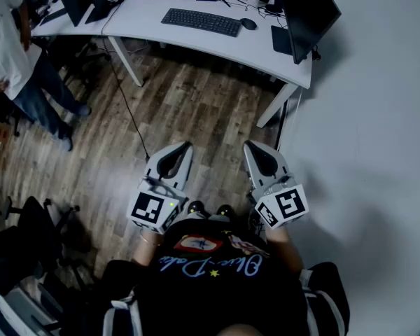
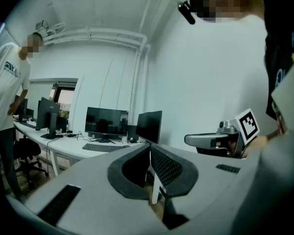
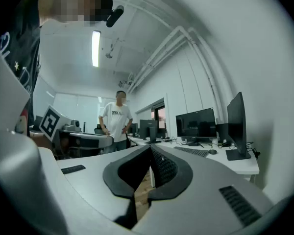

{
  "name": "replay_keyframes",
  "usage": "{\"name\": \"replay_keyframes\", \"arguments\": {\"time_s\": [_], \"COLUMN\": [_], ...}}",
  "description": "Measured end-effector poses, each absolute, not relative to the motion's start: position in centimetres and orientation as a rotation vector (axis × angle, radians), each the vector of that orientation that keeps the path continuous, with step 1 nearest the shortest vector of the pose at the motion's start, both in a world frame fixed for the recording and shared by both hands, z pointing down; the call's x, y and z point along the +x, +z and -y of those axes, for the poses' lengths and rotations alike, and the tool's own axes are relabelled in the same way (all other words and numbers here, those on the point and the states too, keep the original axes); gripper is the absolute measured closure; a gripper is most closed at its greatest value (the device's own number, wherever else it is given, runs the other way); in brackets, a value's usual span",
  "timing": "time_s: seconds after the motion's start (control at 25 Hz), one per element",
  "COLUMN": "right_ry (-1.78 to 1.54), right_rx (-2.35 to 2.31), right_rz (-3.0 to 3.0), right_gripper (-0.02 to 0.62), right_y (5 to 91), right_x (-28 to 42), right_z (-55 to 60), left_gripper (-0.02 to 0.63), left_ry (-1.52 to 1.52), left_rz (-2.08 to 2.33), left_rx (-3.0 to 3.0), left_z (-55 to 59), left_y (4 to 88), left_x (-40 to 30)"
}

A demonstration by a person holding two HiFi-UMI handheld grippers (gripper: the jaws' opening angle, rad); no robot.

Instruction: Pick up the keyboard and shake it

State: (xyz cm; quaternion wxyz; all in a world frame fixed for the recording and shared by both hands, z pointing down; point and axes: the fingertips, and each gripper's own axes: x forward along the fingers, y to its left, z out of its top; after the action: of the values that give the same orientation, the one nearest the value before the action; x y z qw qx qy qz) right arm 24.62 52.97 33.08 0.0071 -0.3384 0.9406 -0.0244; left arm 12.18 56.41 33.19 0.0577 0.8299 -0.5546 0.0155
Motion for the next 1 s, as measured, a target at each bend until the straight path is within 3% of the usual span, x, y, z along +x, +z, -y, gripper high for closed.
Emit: {"name": "replay_keyframes", "arguments": {"time_s": [1.0], "right_ry": [-0.103], "right_rx": [-1.148], "right_rz": [-2.933], "right_gripper": [0.594], "right_y": [34.2], "right_x": [23.5], "right_z": [-52.3], "left_gripper": [0.598], "left_ry": [0.052], "left_rz": [1.594], "left_rx": [2.554], "left_z": [-55.4], "left_y": [34.2], "left_x": [10.6]}}
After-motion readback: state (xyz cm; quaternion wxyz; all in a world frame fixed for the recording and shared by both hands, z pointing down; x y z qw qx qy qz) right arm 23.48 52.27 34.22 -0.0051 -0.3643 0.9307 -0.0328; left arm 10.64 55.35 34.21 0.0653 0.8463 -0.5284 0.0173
